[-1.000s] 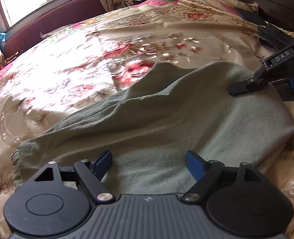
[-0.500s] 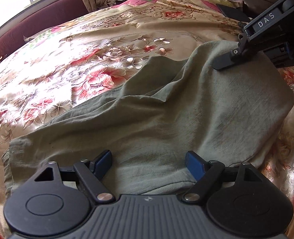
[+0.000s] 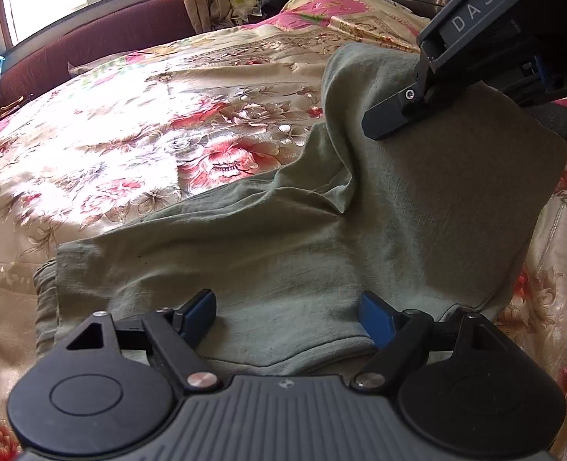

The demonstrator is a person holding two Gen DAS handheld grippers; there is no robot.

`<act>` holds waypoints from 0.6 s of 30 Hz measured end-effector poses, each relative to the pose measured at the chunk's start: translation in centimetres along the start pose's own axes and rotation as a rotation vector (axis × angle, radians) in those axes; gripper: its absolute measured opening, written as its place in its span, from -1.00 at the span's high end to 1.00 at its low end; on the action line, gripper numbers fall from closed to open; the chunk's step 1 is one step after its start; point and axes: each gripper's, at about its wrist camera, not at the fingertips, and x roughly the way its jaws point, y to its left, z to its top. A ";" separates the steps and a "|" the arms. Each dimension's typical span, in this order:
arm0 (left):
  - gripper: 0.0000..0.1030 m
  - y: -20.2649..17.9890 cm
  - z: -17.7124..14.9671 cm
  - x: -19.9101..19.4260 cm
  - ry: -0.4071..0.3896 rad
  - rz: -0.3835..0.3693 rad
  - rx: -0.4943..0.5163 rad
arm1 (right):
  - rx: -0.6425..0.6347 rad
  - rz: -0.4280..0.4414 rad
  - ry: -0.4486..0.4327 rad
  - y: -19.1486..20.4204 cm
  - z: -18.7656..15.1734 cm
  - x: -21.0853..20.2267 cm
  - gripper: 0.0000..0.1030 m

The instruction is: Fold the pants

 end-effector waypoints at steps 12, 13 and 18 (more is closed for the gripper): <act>-0.83 6.3 -3.3 -4.0 -0.046 0.105 -0.108 | -0.107 0.032 0.050 8.1 -0.1 4.0 0.91; -0.83 6.8 -3.7 -4.5 -0.052 0.111 -0.116 | -0.114 0.036 0.058 8.8 -0.2 4.5 0.91; -0.83 8.4 -5.8 -6.1 -0.077 0.142 -0.136 | -0.140 0.036 0.080 12.4 -0.5 6.6 0.91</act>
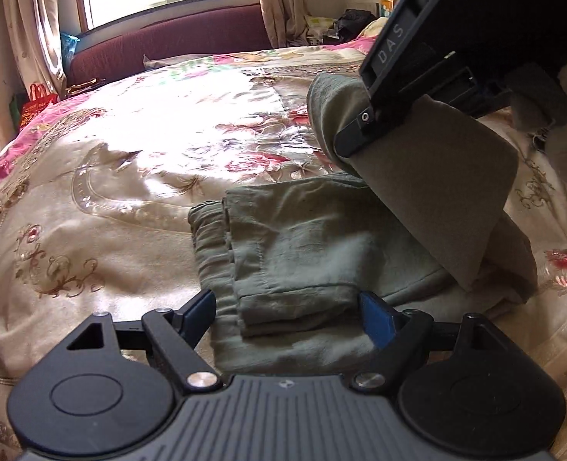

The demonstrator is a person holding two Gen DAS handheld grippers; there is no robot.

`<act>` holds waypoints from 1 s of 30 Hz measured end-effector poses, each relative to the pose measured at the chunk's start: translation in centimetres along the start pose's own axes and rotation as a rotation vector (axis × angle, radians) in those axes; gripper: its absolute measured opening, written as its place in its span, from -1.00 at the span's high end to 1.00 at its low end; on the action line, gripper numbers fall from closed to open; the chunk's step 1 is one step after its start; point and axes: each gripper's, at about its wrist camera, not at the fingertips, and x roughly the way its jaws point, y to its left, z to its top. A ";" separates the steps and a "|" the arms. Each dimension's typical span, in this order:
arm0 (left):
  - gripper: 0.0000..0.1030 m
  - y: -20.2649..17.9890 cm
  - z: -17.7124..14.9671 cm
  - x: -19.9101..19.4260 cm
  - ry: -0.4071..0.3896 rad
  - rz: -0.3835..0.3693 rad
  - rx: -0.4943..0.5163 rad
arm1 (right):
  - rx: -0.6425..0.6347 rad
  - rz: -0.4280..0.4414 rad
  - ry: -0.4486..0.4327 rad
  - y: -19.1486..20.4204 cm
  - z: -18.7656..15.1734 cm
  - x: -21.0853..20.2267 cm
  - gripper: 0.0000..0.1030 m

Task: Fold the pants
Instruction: 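Fold the held pants end over the bundle with the right gripper and release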

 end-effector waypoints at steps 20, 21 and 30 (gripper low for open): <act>-0.86 4.2 -2.4 0.9 0.053 -0.104 -0.234 | -0.275 -0.086 0.135 9.9 -2.6 6.3 0.82; -0.86 4.0 -2.4 1.0 0.052 -0.099 -0.226 | -0.286 -0.082 0.130 10.4 -2.7 6.3 0.83; -0.86 3.9 -2.5 0.0 0.024 -0.042 -0.206 | -0.019 0.158 0.213 9.6 -2.5 7.3 0.76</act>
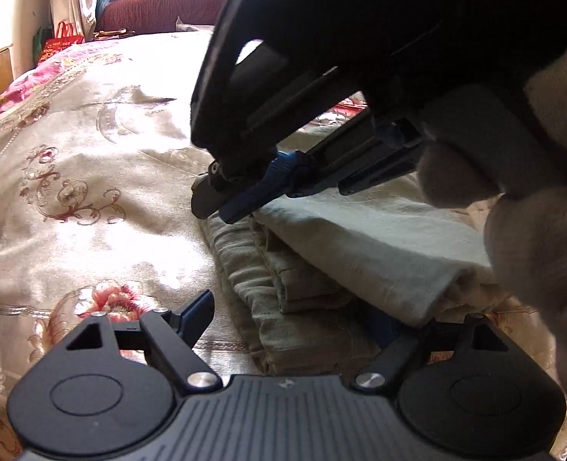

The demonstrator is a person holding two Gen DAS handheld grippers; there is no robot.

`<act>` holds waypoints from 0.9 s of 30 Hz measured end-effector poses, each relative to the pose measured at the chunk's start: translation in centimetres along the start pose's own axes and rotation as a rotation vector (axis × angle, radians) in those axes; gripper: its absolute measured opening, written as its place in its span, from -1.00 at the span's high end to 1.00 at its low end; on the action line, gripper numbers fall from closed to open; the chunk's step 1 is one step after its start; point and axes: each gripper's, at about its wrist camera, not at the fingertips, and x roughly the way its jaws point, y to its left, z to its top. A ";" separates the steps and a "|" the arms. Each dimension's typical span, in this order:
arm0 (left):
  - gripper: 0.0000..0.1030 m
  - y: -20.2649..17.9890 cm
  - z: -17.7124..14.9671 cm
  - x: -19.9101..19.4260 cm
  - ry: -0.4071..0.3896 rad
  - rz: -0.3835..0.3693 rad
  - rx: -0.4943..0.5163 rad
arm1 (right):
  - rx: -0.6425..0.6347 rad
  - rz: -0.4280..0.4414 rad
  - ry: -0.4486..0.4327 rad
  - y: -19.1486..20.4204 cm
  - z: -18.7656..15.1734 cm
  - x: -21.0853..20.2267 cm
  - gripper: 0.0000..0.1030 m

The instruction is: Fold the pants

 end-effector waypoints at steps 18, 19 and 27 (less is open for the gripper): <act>-0.86 -0.4 1.0 -5.6 -0.064 0.032 0.061 | -0.121 -0.165 -0.165 -6.5 -5.8 -8.1 0.43; -0.86 -0.6 1.3 -5.0 -0.052 0.017 0.056 | -0.124 -0.145 -0.153 -6.5 -6.1 -7.6 0.43; -0.86 0.2 1.9 -3.6 0.032 0.197 0.120 | -0.136 -0.017 -0.165 -5.3 -7.0 -5.6 0.39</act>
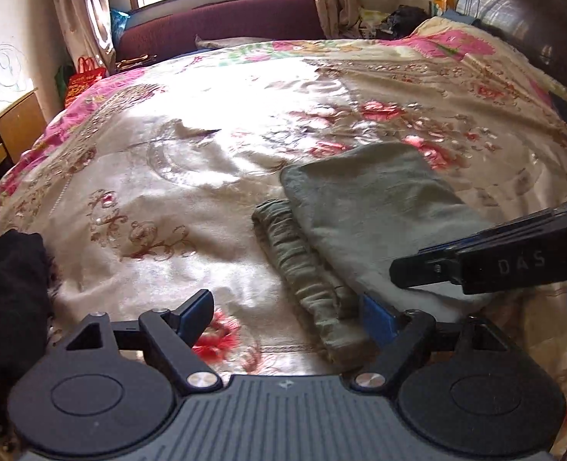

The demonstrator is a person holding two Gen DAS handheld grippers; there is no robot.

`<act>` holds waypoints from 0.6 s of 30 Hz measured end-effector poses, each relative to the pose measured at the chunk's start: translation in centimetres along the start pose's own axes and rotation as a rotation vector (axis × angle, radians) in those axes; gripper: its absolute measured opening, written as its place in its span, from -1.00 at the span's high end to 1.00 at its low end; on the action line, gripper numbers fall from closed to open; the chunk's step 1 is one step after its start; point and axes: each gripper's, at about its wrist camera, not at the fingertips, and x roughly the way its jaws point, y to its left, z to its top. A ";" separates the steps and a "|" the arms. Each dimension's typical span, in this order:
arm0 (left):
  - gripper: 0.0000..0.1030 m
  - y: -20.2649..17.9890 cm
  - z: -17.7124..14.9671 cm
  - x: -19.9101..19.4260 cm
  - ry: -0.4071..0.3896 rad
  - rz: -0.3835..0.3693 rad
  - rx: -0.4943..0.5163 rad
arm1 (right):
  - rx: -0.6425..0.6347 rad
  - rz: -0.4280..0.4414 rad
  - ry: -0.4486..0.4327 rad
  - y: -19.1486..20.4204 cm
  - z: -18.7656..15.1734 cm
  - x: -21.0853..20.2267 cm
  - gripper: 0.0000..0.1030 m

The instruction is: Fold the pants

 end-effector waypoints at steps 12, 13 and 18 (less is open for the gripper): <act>-0.86 -0.1 2.8 -0.4 -0.037 -0.053 0.012 | 0.084 -0.022 -0.140 -4.5 0.6 -3.5 0.32; -0.86 -0.6 3.4 0.1 -0.035 -0.068 0.011 | 0.090 -0.056 -0.151 -5.4 0.4 -3.8 0.32; -0.83 -1.7 4.1 5.4 0.093 -0.154 -0.007 | 0.200 -0.128 -0.138 -9.7 -0.2 -3.8 0.32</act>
